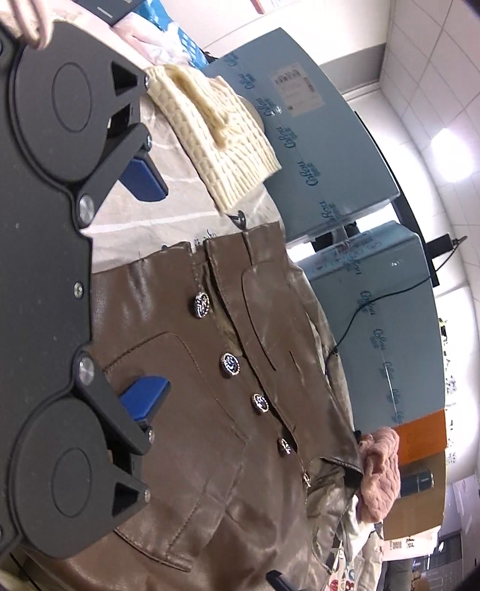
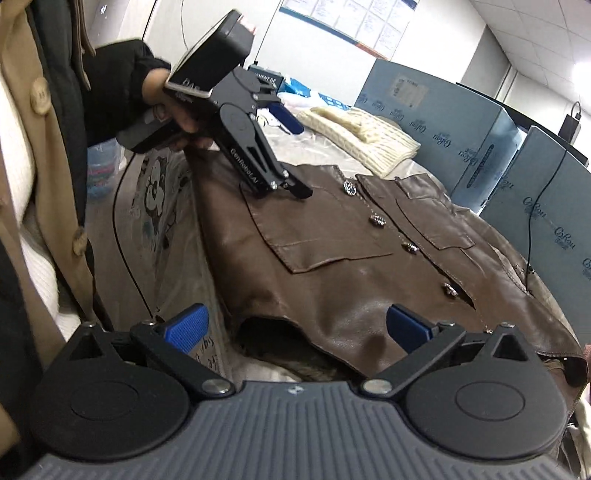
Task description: Fold clothes
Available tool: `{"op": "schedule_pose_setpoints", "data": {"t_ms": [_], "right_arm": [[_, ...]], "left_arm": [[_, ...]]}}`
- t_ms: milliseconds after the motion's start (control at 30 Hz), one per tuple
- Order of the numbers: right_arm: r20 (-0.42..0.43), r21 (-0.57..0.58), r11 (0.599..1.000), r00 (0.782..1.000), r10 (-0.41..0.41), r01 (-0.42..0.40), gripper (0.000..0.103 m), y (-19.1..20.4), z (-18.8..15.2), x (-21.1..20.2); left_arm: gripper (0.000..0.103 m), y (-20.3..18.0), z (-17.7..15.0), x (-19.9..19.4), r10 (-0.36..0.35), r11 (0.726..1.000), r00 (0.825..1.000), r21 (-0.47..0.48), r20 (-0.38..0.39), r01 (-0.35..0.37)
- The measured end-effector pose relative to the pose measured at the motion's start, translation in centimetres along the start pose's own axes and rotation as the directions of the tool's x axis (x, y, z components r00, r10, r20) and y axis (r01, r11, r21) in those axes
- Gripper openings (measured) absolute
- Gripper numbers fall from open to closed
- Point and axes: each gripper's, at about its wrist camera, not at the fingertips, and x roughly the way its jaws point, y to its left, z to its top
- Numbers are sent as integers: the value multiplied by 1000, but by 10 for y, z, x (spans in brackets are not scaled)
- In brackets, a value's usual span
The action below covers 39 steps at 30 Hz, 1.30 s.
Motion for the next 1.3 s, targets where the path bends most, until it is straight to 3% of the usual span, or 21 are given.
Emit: {"op": "schedule_pose_setpoints", "data": {"t_ms": [267, 367, 400, 433, 533, 600, 633, 667, 733, 800, 833, 900, 967, 1000, 1100, 1167, 1200, 1233, 1300], "right_arm": [[13, -28, 998, 998, -59, 60, 103, 0, 7, 8], [59, -17, 996, 995, -81, 82, 103, -7, 12, 6], [69, -8, 995, 993, -97, 98, 103, -9, 13, 6], [78, 3, 994, 991, -110, 110, 103, -11, 14, 6], [100, 50, 991, 986, -131, 127, 103, -17, 16, 5], [116, 97, 986, 982, -147, 136, 103, -22, 17, 3], [126, 123, 982, 979, -160, 145, 103, -25, 17, 3], [138, 151, 977, 975, -175, 154, 103, -27, 17, 1], [163, 203, 967, 968, -190, 156, 103, -32, 17, -3], [183, 230, 966, 969, -163, 119, 103, -34, 15, -8], [179, 222, 970, 974, -141, 100, 103, -33, 13, -10], [149, 173, 982, 983, -104, 78, 103, -25, 11, -7], [111, 128, 990, 991, -71, 57, 102, -16, 9, -1], [94, 112, 993, 994, -53, 42, 101, -12, 8, 2], [71, 108, 994, 997, -13, 5, 81, -9, 7, 9], [60, 139, 990, 998, -12, 3, 45, -14, 8, 12], [63, 170, 985, 998, -11, 0, 34, -18, 9, 11], [74, 193, 981, 997, -13, -2, 18, -22, 10, 10], [112, 218, 976, 993, -23, -2, 13, -31, 13, 5]], "left_arm": [[103, 4, 1, -7, 20, 1000, 1000, -8, 7, -20], [103, 12, -3, -30, -37, 999, 992, -12, 122, 39], [103, 14, -5, -38, -61, 998, 985, -9, 160, 63], [103, 12, -8, -47, -131, 991, 972, 24, 194, 129], [103, 6, -18, -73, -335, 942, 901, 132, 276, 310], [103, -4, -21, -76, -407, 911, 879, 182, 249, 370], [103, -11, -23, -74, -427, 899, 877, 207, 223, 385], [103, -17, -25, -70, -423, 896, 884, 234, 197, 377], [103, -27, -30, -60, -336, 913, 926, 300, 171, 275], [103, -28, -34, -50, -254, 928, 952, 319, 170, 191], [103, -23, -35, -45, -221, 938, 959, 306, 177, 160], [102, -10, -35, -38, -211, 954, 962, 253, 172, 163], [95, -2, -36, -37, -225, 954, 958, 240, 177, 179], [86, 1, -37, -38, -237, 953, 955, 235, 176, 193], [57, 7, -38, -35, -286, 947, 945, 197, 161, 253], [47, 12, -41, -33, -322, 939, 935, 176, 147, 296], [40, 13, -42, -33, -340, 934, 930, 165, 141, 317], [33, 9, -44, -38, -354, 930, 925, 154, 140, 332], [26, 12, -42, -38, -354, 933, 920, 126, 166, 336]]}}
